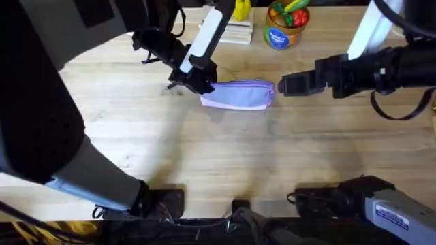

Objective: Unzip the bag, pick up the pens from the table one at a time and place them inside, then zip the bag closed.

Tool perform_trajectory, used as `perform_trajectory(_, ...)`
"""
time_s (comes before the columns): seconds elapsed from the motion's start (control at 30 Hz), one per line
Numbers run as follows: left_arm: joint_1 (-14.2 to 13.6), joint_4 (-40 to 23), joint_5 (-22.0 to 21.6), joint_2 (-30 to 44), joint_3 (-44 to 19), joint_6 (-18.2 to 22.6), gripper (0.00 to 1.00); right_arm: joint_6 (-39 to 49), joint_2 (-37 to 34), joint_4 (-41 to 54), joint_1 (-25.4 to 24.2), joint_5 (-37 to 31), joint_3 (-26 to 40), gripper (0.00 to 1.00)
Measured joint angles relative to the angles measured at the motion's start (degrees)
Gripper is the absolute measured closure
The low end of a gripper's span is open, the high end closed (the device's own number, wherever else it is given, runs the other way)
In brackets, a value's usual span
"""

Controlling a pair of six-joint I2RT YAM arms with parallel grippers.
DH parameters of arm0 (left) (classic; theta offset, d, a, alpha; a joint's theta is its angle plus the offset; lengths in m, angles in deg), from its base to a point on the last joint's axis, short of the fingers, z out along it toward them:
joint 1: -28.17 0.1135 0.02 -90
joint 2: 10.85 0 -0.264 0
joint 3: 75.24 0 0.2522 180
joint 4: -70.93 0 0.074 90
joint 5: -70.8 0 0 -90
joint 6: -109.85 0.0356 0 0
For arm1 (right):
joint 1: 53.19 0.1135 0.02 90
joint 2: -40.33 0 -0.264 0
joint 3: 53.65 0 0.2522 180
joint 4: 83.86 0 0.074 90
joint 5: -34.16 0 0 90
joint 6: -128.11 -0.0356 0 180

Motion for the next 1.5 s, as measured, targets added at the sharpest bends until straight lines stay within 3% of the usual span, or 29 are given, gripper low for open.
perform_trajectory(0.3, 0.0, 0.0, 0.0, 0.0, 0.0, 0.0, 0.959, -6.1, -1.8, -1.8, 3.4, -1.7, -1.9, 0.004)
perform_trajectory(0.6, 0.0, 0.0, 0.0, 0.0, 0.0, 0.0, 0.959, -21.7, -2.7, -20.6, 9.2, -5.0, -16.0, 0.004)
perform_trajectory(0.9, 0.0, 0.0, 0.0, 0.0, 0.0, 0.0, 0.959, -24.7, -9.3, -25.9, 9.2, -5.0, -16.0, 0.025)
perform_trajectory(1.2, 0.0, 0.0, 0.0, 0.0, 0.0, 0.0, 0.959, -25.8, -11.8, -30.5, 9.2, -5.5, -16.0, 0.26)
perform_trajectory(1.23, 0.0, 0.1, 0.0, 0.0, 0.0, 0.0, 0.959, -25.9, -11.8, -30.5, 9.2, -6.8, -16.0, 0.369)
perform_trajectory(1.5, 0.1, 0.2, 0.0, 0.0, 0.0, 0.0, 0.959, -26.0, -11.8, -30.7, 9.1, -9.3, -16.1, 0.732)
